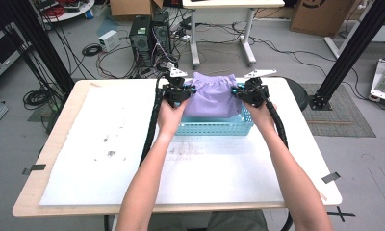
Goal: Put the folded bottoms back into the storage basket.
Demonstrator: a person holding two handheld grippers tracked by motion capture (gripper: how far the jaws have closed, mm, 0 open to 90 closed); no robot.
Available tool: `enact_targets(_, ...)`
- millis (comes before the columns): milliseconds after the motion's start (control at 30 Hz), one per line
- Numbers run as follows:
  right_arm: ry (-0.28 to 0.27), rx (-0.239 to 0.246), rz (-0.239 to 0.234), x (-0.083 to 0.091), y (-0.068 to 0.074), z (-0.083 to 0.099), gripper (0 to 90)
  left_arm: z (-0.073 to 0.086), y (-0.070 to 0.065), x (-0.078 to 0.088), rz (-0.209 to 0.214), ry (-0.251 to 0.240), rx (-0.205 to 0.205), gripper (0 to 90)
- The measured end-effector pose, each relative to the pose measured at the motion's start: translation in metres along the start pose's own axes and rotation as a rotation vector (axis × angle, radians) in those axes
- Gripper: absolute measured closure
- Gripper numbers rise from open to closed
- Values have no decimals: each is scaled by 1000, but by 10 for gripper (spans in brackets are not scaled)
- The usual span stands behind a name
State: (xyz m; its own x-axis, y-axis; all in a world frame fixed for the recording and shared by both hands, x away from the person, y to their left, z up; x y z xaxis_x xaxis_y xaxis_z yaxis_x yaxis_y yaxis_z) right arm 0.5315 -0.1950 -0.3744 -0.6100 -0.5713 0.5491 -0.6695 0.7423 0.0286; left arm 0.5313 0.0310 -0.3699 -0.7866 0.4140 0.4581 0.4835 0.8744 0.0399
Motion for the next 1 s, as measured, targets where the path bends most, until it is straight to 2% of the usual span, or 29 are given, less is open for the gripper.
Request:
enact_targets(33,9,8,5,-3,-2,1,788,0,0,0,0,0,0,840)
enact_targets(67,18,18,30,-6,-3,3,698,4,5,-5,-46,12,-15,748)
enact_targets(100,23,21,56,-7,-5,4,672,5,8,-6,-79,15,-6,609)
enact_targets(133,30,12,54,-7,-7,5,670,6,10,-5,-80,18,-6,556)
enact_targets(167,25,10,51,-7,-8,5,645,7,11,-4,-81,8,-5,543)
enact_targets(200,24,-2,59,-5,-9,6,593,7,12,-2,-98,5,-11,499)
enact_targets(233,21,-5,68,-2,-10,5,581,8,13,1,-108,4,-21,453)
enact_targets(400,-18,-13,49,15,-8,5,493,11,9,24,-60,-49,-32,414)
enact_targets(500,-39,13,18,28,1,10,465,15,2,42,-16,-81,-62,394)
enact_targets(533,-44,17,7,33,5,13,459,15,2,42,-16,-81,-62,386)
enact_targets(567,-61,27,-4,39,9,15,456,19,-4,55,12,-99,-67,368)
enact_targets(600,-61,27,-4,39,9,15,456,19,-4,55,12,-99,-67,363)
enact_targets(633,-71,38,-12,44,13,18,448,23,-7,64,33,-106,-81,363)
enact_targets(667,-82,56,-34,56,22,26,436,28,-12,76,57,-116,-94,358)
enact_targets(800,-106,79,-62,73,36,40,413,43,-19,102,79,-143,-117,341)
enact_targets(900,-123,79,-81,81,44,50,393,52,-23,113,82,-155,-107,303)
enact_targets(1000,-146,89,-105,94,56,71,379,68,-30,127,91,-164,-117,296)
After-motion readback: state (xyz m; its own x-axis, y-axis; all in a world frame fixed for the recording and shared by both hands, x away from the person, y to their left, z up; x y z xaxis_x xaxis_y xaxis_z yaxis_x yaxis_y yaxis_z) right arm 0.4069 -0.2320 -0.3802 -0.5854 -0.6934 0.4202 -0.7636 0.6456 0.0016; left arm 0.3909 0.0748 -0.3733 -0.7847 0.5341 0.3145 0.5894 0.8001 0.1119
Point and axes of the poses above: each handheld gripper's, and its own axes: x roughly backward along the jaws, z roughly out of its underside, y roughly to its left, the point moved 6 cm from there along -x, roughly forward along the jaws, and after that the axes turned 9 degrees about -z, right-handed, at the moved point
